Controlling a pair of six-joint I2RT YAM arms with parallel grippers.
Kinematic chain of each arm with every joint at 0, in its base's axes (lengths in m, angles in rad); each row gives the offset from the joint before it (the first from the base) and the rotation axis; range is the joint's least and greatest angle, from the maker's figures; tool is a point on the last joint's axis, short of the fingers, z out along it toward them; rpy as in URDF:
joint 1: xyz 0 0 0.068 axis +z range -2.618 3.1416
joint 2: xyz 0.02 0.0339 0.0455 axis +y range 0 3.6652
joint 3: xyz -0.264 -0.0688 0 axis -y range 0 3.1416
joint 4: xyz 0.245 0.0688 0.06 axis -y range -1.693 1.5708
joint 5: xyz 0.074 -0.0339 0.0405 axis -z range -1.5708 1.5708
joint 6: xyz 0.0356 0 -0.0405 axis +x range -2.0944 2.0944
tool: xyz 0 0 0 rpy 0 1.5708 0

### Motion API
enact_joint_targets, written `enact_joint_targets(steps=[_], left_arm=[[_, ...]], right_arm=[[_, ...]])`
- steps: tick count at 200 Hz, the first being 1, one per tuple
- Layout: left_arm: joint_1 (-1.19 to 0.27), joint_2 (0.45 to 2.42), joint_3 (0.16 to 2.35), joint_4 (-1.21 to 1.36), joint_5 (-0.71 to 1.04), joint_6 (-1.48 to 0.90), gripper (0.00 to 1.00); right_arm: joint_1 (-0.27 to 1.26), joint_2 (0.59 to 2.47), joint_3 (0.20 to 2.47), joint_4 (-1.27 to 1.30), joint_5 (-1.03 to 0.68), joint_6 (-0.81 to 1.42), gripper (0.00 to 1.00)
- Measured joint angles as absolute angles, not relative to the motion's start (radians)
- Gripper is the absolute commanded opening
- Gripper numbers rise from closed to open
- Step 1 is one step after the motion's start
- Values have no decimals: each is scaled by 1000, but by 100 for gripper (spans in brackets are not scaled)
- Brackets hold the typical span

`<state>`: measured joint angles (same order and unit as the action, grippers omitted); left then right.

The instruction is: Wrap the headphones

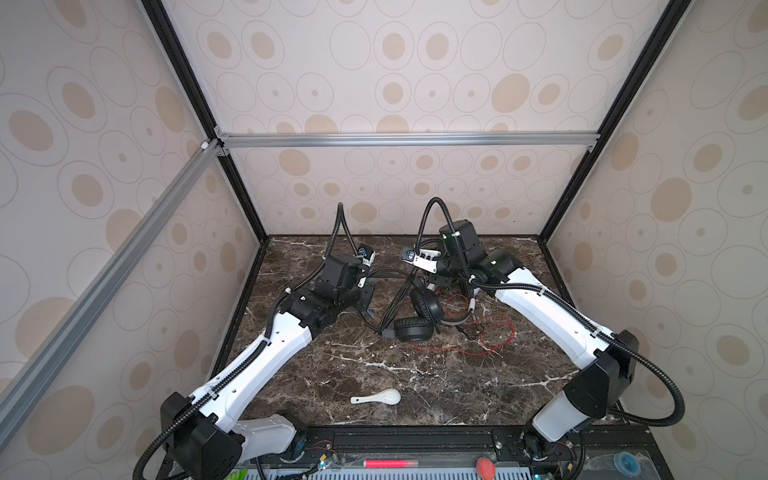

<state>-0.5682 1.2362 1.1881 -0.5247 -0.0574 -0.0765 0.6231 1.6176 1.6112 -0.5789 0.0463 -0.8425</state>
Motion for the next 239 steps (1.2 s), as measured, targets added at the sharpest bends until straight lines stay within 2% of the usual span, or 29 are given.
enact_joint_targets(steps=[47, 77, 98, 132, 144, 154, 179, 210, 239], left_arm=[[-568, 1258, 1196, -588, -50, -62, 0], [-568, 1286, 1215, -612, -54, -62, 0], [-568, 1301, 1227, -624, -59, -63, 0], [-562, 1334, 1255, -638, -61, -66, 0], [-557, 1348, 1264, -646, -60, -72, 0], [-549, 1360, 1268, -646, -59, -79, 0], [-501, 1397, 1280, -655, -37, -117, 0], [-403, 1452, 1285, -646, -5, -180, 0], [-322, 1521, 1285, -607, 24, -230, 0]], right_arm=[[590, 1618, 1571, -537, 62, -812, 49], [579, 1615, 1533, -515, 56, -788, 53], [547, 1610, 1494, -500, 56, -755, 64], [466, 1616, 1481, -500, 94, -673, 71], [441, 1620, 1481, -501, 118, -643, 79], [426, 1624, 1481, -501, 140, -617, 82], [400, 1642, 1510, -508, 203, -561, 84], [393, 1646, 1566, -515, 251, -498, 97], [393, 1623, 1576, -516, 264, -439, 98]])
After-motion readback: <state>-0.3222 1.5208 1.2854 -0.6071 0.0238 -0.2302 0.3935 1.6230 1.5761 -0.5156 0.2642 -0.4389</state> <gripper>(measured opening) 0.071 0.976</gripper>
